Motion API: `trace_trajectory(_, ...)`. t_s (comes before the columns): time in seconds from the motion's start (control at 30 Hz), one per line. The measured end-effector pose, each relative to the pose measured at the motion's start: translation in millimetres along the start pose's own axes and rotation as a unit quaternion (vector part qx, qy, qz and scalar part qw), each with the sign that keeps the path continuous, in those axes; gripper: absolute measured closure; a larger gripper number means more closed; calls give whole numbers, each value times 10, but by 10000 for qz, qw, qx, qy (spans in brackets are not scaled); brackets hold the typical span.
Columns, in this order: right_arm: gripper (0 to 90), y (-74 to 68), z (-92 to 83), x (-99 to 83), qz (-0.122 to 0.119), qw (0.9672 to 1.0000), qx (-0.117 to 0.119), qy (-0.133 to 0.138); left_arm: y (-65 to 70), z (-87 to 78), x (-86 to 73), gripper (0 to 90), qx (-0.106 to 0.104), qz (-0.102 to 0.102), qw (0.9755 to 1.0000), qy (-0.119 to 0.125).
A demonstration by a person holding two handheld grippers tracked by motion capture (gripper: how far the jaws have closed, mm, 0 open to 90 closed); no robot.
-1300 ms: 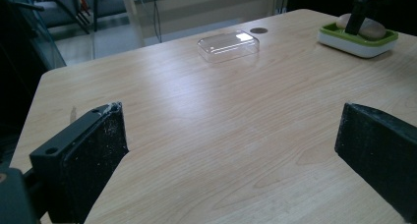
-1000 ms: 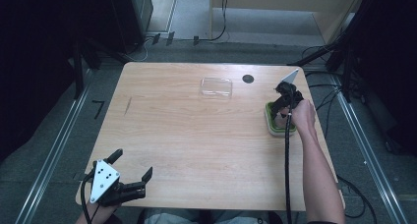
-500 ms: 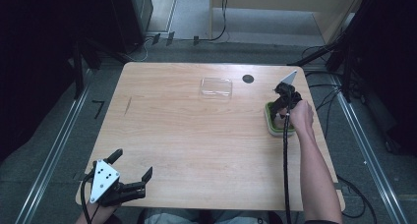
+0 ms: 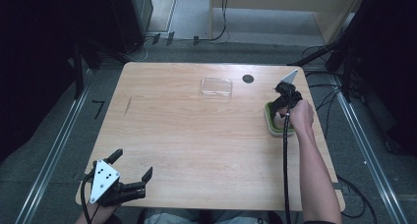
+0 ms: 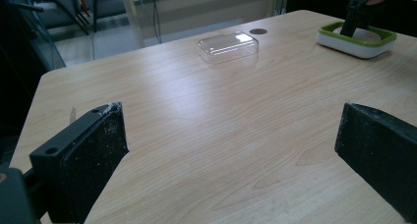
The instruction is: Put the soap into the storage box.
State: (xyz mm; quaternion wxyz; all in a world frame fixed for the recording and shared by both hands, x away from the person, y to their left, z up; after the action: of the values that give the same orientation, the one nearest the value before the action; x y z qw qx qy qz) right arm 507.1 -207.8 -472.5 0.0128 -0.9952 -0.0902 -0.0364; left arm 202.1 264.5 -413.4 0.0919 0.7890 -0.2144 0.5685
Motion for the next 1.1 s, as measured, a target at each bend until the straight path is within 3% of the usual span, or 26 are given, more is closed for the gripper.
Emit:
trace_trajectory(0.17,239,-33,-87,-30,-65,9999,64,52,5,7,1,0,-8,13,10000,5)
trace_trajectory(0.27,197,-80,-155,-70,-258,9992,277,108,6,7,3,0,-5,14,10000,5)
trace_trajectory(0.43,131,-207,-236,-140,-597,9973,407,151,12,12,6,0,-5,30,10000,8)
trace_trajectory(0.53,64,-284,-272,-190,-778,9961,378,168,17,13,5,0,-9,40,10000,-1)
trace_trajectory(0.7,44,-413,-303,-283,-1034,9937,412,132,14,5,4,0,-16,39,10000,0)
trace_trajectory(1.1,34,-730,-398,-516,-1760,9829,514,187,19,7,3,0,-19,52,10000,-9)
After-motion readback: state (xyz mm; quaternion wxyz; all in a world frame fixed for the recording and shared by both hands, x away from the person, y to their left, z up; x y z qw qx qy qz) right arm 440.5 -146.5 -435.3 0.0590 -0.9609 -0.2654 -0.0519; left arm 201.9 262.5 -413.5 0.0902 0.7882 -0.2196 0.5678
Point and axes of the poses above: each handheld gripper's, and its own axes: z roughly forward along the jaws, x roughly out of its top, y roughly to its right, the point moved 3 cm from there along z, roughly forward along the jaws, and after that the axes turned 1 degree about -x, right-handed, at the moved point
